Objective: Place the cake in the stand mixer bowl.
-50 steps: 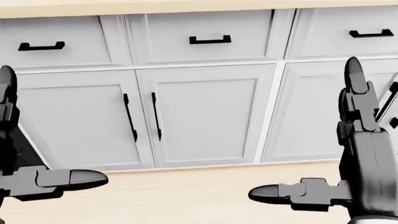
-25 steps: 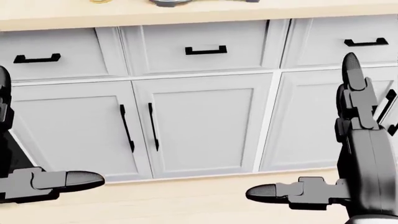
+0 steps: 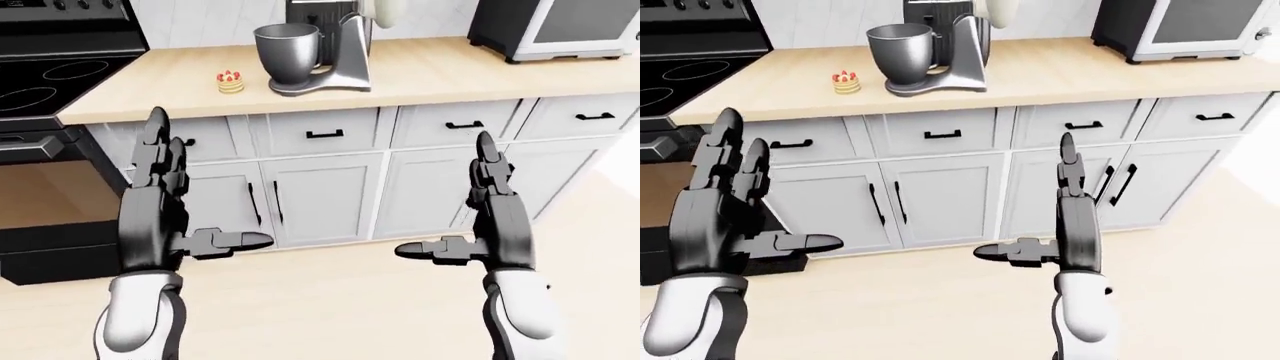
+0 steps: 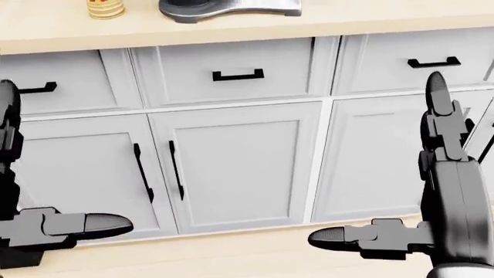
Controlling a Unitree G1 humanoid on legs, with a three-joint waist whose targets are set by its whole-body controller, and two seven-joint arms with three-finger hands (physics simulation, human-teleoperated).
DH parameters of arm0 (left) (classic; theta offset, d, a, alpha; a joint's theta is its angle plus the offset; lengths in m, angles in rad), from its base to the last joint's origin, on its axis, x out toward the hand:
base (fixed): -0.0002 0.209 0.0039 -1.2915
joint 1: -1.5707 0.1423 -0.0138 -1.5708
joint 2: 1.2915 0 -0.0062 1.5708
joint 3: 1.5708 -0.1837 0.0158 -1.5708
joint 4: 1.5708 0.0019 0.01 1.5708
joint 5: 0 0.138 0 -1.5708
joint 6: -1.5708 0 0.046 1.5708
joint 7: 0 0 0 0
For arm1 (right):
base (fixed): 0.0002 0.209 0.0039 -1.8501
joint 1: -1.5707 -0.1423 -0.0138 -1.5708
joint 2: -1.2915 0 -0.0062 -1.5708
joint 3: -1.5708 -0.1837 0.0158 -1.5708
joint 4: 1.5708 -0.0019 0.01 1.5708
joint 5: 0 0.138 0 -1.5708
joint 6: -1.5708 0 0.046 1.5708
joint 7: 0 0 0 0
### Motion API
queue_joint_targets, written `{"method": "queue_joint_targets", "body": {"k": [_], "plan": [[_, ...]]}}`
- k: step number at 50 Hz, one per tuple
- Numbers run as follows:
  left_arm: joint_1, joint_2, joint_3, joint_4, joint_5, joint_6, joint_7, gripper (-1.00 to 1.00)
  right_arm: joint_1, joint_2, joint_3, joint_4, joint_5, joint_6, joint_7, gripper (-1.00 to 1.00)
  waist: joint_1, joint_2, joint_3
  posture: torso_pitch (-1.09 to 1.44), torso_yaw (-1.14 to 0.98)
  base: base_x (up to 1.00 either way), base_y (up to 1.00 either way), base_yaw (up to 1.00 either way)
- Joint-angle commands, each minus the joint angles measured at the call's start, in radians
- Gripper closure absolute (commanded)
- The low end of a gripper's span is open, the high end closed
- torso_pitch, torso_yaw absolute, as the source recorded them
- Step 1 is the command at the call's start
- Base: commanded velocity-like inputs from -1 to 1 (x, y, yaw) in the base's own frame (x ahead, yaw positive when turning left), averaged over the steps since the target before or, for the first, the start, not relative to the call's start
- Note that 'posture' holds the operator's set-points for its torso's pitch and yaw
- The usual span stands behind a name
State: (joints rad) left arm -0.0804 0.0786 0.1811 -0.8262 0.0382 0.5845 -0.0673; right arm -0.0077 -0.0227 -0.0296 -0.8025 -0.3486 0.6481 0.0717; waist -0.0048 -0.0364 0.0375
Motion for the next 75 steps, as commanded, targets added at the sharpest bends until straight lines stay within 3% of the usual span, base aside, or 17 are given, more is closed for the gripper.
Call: {"method": "queue_joint_targets", "body": {"k": [1, 8, 12, 13, 20, 26, 27, 35, 38, 47, 51, 52, 59, 63, 70, 74, 75], "plan": [[-0.016, 0.01, 0.026, -0.029, 0.0, -0.031, 0.009, -1.0, -0.025, 0.001, 0.018, -0.041, -0.002, -0.031, 0.0, -1.0, 0.005, -0.004, -0.013, 0.0, 0.0, 0.07, 0.0, 0.0], [-0.013, 0.013, 0.031, -0.031, -0.004, -0.033, 0.01, -1.0, -0.024, 0.001, 0.021, -0.043, -0.005, -0.031, 0.0, -1.0, 0.008, 0.047, -0.003, 0.0, 0.0, 0.06, 0.0, 0.0], [-0.011, 0.014, 0.035, -0.031, -0.006, -0.034, 0.009, -1.0, -0.024, 0.002, 0.023, -0.044, -0.007, -0.029, 0.001, -1.0, 0.002, 0.142, -0.027, 0.0, 0.0, 0.07, 0.0, 0.0], [-0.009, 0.014, 0.037, -0.034, -0.007, -0.033, 0.008, -1.0, -0.024, 0.002, 0.024, -0.045, -0.008, -0.029, 0.002, -1.0, 0.014, 0.094, -0.013, 0.0, 0.0, 0.06, 0.0, 0.0], [-0.011, 0.017, 0.044, -0.048, -0.01, -0.021, 0.008, -1.0, -0.026, 0.001, 0.023, -0.047, -0.011, -0.027, 0.005, -1.0, 0.013, 0.07, -0.01, 0.0, 0.0, 0.07, 0.0, 0.0], [-0.021, 0.022, 0.053, -0.049, -0.014, -0.016, 0.012, -1.0, -0.025, 0.001, 0.021, -0.054, -0.013, -0.026, 0.009, -1.0, 0.012, -0.034, -0.02, 0.0, 0.0, 0.08, 0.0, 0.0], [-0.023, 0.022, 0.054, -0.048, -0.015, -0.015, 0.012, -1.0, -0.026, 0.0, 0.021, -0.054, -0.014, -0.025, 0.009, -1.0, 0.004, 0.006, -0.015, 0.0, 0.0, 0.09, 0.0, 0.0], [-0.029, 0.027, 0.055, -0.048, -0.018, -0.012, 0.015, -1.0, -0.034, 0.0, 0.023, -0.049, -0.015, -0.022, 0.012, -1.0, 0.006, 0.051, 0.0, 0.0, 0.0, 0.08, 0.0, 0.0], [-0.029, 0.027, 0.055, -0.046, -0.018, -0.013, 0.016, -1.0, -0.038, 0.0, 0.026, -0.049, -0.016, -0.018, 0.013, -1.0, 0.002, 0.127, -0.017, 0.0, 0.0, 0.09, 0.0, 0.0], [-0.031, 0.03, 0.059, -0.051, -0.021, -0.007, 0.015, -1.0, -0.042, -0.001, 0.028, -0.054, -0.022, -0.013, 0.016, -1.0, 0.012, 0.054, -0.007, 0.0, 0.0, 0.09, 0.0, 0.0], [-0.03, 0.03, 0.059, -0.05, -0.021, -0.009, 0.015, -1.0, -0.044, -0.001, 0.029, -0.054, -0.024, -0.012, 0.016, -1.0, 0.011, -0.046, -0.031, 0.0, 0.0, 0.09, 0.0, 0.0], [-0.029, 0.03, 0.058, -0.05, -0.02, -0.01, 0.015, -1.0, -0.044, -0.001, 0.029, -0.053, -0.024, -0.013, 0.016, -1.0, 0.001, 0.008, -0.019, 0.0, 0.0, 0.09, 0.0, 0.0], [-0.027, 0.031, 0.062, -0.054, -0.022, -0.012, 0.013, -1.0, -0.045, -0.001, 0.031, -0.063, -0.031, -0.008, 0.019, -1.0, 0.006, 0.04, -0.001, 0.0, 0.0, 0.09, 0.0, 0.0], [-0.026, 0.03, 0.062, -0.05, -0.023, -0.016, 0.013, -1.0, -0.046, -0.002, 0.031, -0.059, -0.034, -0.013, 0.019, -1.0, 0.0, 0.136, -0.018, 0.0, 0.0, 0.1, 0.0, 0.0], [-0.022, 0.03, 0.066, -0.05, -0.023, -0.019, 0.011, -1.0, -0.044, 0.001, 0.037, -0.053, -0.049, -0.01, 0.018, -1.0, 0.009, 0.074, -0.018, 0.0, 0.0, 0.06, 0.03, 0.0], [-0.022, 0.03, 0.066, -0.052, -0.022, -0.018, 0.011, -1.0, -0.044, 0.001, 0.037, -0.053, -0.05, -0.011, 0.019, -1.0, 0.005, -0.051, -0.028, 0.0, 0.0, 0.0, 0.25, 0.0], [-0.021, 0.03, 0.065, -0.051, -0.022, -0.019, 0.011, -1.0, -0.044, 0.001, 0.037, -0.054, -0.05, -0.011, 0.02, -1.0, -0.007, -0.004, -0.016, 0.0, 0.0, 0.0, 0.3, 0.0]]}}
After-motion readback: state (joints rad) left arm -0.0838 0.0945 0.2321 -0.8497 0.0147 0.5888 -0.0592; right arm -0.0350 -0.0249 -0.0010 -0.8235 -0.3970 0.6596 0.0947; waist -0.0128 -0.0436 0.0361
